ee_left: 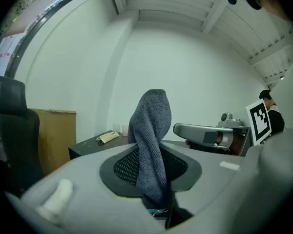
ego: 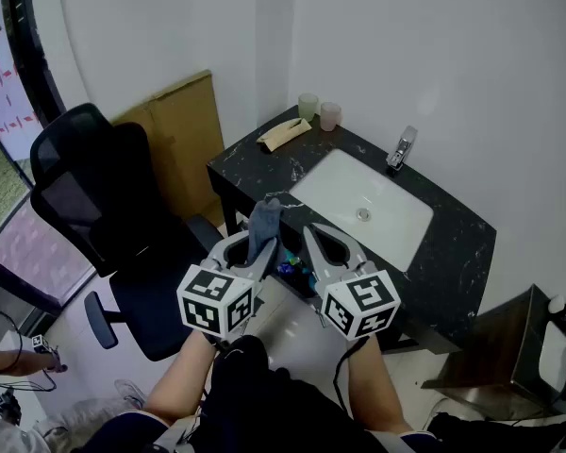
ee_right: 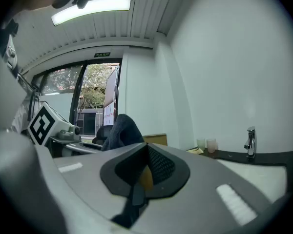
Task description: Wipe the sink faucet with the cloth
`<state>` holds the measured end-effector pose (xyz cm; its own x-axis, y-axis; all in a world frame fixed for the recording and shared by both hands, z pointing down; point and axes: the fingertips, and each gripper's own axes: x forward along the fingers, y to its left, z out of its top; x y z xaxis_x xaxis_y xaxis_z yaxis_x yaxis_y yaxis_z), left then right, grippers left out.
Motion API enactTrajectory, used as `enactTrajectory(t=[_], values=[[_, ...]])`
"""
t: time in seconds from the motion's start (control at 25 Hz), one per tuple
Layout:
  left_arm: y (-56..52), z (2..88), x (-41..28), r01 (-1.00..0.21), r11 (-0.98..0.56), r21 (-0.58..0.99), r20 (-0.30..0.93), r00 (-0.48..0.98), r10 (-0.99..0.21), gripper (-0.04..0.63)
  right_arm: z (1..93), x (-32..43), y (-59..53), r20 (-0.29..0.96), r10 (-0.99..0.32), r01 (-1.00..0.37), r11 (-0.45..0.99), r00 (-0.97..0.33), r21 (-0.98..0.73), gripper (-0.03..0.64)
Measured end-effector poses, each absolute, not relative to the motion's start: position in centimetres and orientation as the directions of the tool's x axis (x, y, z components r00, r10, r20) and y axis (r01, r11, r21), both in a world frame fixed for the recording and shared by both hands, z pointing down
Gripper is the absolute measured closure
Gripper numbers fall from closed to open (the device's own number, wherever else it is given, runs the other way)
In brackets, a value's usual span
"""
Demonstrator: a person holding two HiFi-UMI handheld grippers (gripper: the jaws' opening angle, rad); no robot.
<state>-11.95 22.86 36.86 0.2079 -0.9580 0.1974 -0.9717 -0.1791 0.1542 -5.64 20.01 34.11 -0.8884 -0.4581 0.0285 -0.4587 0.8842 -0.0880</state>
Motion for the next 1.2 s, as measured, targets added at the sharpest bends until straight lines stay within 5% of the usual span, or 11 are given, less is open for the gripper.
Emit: enactTrajectory(t=[1.2], values=[[-0.6, 39.7, -5.9, -0.793, -0.564, 0.229, 0.213, 0.606, -0.766, 0.502, 37.9, 0.5, -1.1, 0.168, -0.762, -0.779, 0.619, -0.626, -0.098, 0.611]])
